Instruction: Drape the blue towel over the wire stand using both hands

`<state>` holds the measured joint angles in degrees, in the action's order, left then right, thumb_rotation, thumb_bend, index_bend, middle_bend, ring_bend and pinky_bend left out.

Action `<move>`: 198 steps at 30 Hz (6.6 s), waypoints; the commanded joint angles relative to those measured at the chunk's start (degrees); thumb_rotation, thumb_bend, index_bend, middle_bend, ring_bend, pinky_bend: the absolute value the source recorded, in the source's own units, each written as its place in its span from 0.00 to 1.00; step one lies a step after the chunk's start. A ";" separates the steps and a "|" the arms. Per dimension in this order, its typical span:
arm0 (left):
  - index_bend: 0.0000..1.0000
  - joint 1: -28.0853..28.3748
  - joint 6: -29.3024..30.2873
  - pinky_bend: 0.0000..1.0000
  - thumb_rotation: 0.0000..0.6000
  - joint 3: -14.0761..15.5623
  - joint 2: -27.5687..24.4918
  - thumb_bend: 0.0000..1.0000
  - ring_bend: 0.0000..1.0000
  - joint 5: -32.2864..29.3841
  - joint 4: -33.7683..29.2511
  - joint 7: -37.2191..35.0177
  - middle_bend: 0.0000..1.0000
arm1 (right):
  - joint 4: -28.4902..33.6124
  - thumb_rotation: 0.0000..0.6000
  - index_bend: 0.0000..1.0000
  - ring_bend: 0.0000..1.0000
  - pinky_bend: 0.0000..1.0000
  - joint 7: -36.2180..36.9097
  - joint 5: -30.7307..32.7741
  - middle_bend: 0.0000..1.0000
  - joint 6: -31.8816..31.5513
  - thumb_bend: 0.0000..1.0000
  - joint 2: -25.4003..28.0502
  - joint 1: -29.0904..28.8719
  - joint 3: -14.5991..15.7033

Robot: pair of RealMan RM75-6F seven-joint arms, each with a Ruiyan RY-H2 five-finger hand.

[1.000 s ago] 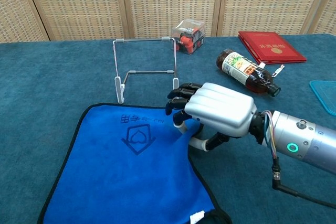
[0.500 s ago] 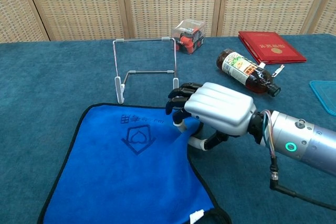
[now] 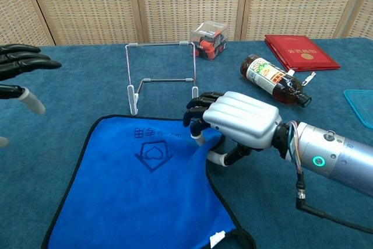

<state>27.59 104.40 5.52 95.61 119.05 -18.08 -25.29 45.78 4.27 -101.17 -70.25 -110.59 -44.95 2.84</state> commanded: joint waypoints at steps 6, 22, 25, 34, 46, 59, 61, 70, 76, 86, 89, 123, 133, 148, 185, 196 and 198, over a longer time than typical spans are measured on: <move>0.41 2.12 -0.15 0.00 1.00 4.24 4.76 0.01 0.00 -0.53 5.16 -0.78 0.00 | -1.13 1.00 0.58 0.15 0.13 1.30 -1.14 0.29 -0.54 0.49 0.23 -0.30 1.01; 0.43 4.33 -2.70 0.00 1.00 7.24 6.58 0.00 0.00 -2.44 7.20 1.45 0.00 | -1.50 1.00 0.58 0.15 0.13 3.01 -0.63 0.29 -0.79 0.49 0.53 -0.77 0.38; 0.43 4.55 -3.80 0.00 1.00 7.89 7.34 0.00 0.00 -2.59 7.28 1.40 0.00 | -1.40 1.00 0.58 0.15 0.13 3.22 -0.50 0.29 -0.83 0.49 0.68 -0.79 0.26; 0.44 4.63 -6.64 0.00 1.00 9.40 10.80 0.00 0.00 -3.76 8.30 0.85 0.00 | -1.12 1.00 0.58 0.15 0.13 3.32 -0.02 0.29 -0.57 0.49 0.79 -0.88 -0.06; 0.44 5.88 -9.82 0.00 1.00 10.11 14.16 0.00 0.00 -5.23 9.47 0.69 0.00 | -1.85 1.00 0.58 0.15 0.13 3.47 0.36 0.29 -0.36 0.49 0.19 -0.49 0.05; 0.44 6.06 -11.33 0.00 1.00 11.63 15.91 0.00 0.00 -5.72 9.88 0.29 0.00 | -2.75 1.00 0.58 0.15 0.13 3.76 0.86 0.29 -0.48 0.49 -0.71 -0.15 -0.19; 0.44 6.08 -11.61 0.00 1.00 11.91 16.14 0.00 0.00 -5.77 10.01 0.40 0.00 | -2.84 1.00 0.58 0.15 0.13 3.87 0.89 0.29 -0.66 0.49 -0.83 -0.08 -0.24; 0.45 6.86 -11.75 0.00 1.00 12.51 16.77 0.01 0.00 -6.42 10.06 1.01 0.00 | -2.87 1.00 0.58 0.15 0.13 4.05 0.78 0.29 -0.87 0.49 -0.93 0.05 -0.04; 0.46 7.42 -11.84 0.00 1.00 13.00 17.07 0.04 0.00 -6.60 9.80 1.54 0.00 | -2.29 1.00 0.58 0.15 0.13 4.05 0.88 0.29 -1.06 0.49 -0.69 -0.09 -0.32; 0.49 7.79 -11.93 0.00 1.00 13.61 17.13 0.14 0.00 -6.89 9.62 1.77 0.00 | -1.50 1.00 0.58 0.15 0.13 3.82 1.12 0.29 -0.90 0.49 -0.05 -0.12 -0.53; 0.49 7.85 -11.98 0.00 1.00 13.58 17.11 0.19 0.00 -7.09 9.60 1.76 0.00 | -1.48 1.00 0.58 0.15 0.13 3.78 1.10 0.29 -0.92 0.48 0.04 -0.08 -0.49; 0.70 8.08 -10.42 0.00 1.00 13.57 17.91 0.36 0.00 -8.66 9.29 0.81 0.00 | -0.10 1.00 0.59 0.15 0.14 3.69 1.19 0.30 -1.65 0.49 1.24 0.52 -0.54; 0.71 7.75 -8.23 0.00 1.00 13.06 17.47 0.36 0.00 -9.31 9.05 0.26 0.00 | 1.50 1.00 0.60 0.16 0.14 4.56 1.24 0.31 -2.92 0.49 2.22 0.91 -0.94; 0.72 9.29 3.36 0.00 1.00 7.27 14.39 0.36 0.00 -13.96 5.67 -4.09 0.00 | 21.61 1.00 0.60 0.16 0.14 2.92 5.15 0.32 -2.93 0.49 10.69 0.53 -6.47; 0.74 22.18 1.03 0.00 1.00 -3.55 3.93 0.39 0.00 -17.52 -13.62 1.44 0.00 | 32.68 1.00 0.60 0.16 0.14 -4.16 20.60 0.32 3.98 0.49 16.31 -4.77 -22.98; 0.74 22.89 -1.42 0.00 1.00 -5.81 3.08 0.40 0.00 -19.00 -15.04 0.74 0.00 | 30.60 1.00 0.60 0.16 0.14 -3.98 24.98 0.32 5.19 0.49 15.70 -6.03 -25.56; 0.74 22.89 -2.07 0.00 1.00 -6.21 3.27 0.40 0.00 -19.44 -14.44 0.11 0.00 | 29.67 1.00 0.60 0.16 0.14 -3.68 25.60 0.32 5.34 0.49 15.61 -6.07 -25.74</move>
<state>50.49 102.55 -0.52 98.79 99.78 -32.73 -24.96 75.79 0.41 -75.87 -65.03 -94.90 -50.97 -22.76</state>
